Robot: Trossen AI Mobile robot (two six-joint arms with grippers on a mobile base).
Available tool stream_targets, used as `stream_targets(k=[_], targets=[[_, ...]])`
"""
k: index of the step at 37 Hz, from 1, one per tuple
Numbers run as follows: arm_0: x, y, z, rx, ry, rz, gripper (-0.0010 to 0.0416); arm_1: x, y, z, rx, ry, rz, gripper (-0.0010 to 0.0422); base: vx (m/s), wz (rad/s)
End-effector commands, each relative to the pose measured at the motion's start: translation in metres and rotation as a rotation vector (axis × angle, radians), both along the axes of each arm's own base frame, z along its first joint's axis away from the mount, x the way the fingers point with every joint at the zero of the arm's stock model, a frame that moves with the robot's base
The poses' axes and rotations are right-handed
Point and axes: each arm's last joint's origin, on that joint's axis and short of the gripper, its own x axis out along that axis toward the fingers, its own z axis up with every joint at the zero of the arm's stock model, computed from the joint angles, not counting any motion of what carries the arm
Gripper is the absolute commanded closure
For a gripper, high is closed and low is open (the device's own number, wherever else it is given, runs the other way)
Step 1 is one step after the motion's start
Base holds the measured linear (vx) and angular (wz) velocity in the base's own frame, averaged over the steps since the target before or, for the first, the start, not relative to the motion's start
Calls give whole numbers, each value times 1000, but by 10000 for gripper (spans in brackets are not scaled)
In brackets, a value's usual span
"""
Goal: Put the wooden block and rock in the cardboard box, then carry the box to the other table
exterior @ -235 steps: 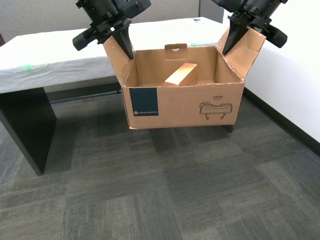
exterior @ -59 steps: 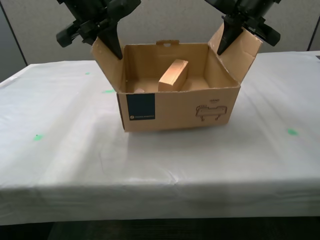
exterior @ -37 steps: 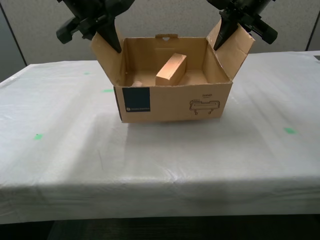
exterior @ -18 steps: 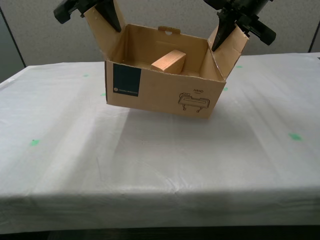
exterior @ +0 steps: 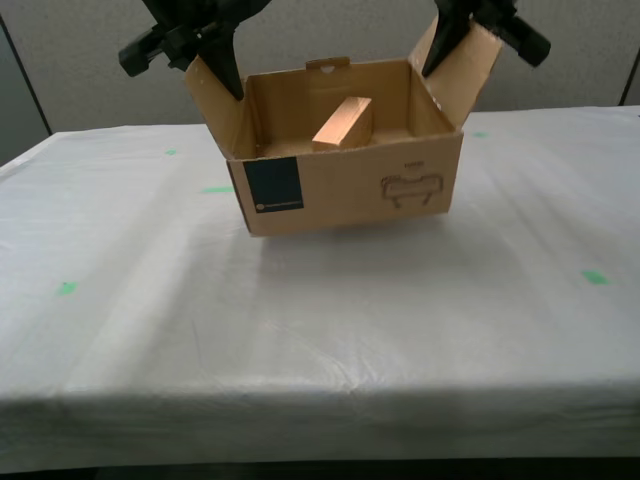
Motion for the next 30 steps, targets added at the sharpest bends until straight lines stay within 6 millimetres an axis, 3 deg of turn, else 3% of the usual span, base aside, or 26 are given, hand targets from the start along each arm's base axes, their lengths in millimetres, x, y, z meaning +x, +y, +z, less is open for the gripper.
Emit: stream_targets(k=[1,6,13,22,30], targets=[[5,1,14,26,-50,7,406,4,-1,4,-42,-39,-14,413,0,0],[18,0,16,26,-56,-7,406,11,3,1,-42,-32,10,413,0,0],[36,4,-2,18,-16,-8,407,33,-3,-8,-18,-7,-9,413,0,0],[48,3,-23,5,29,-18,406,66,-15,-13,-5,-1,-30,413,0,0],[54,1,-24,12,-21,-40,406,88,-21,-27,26,23,-34,413,0,0]])
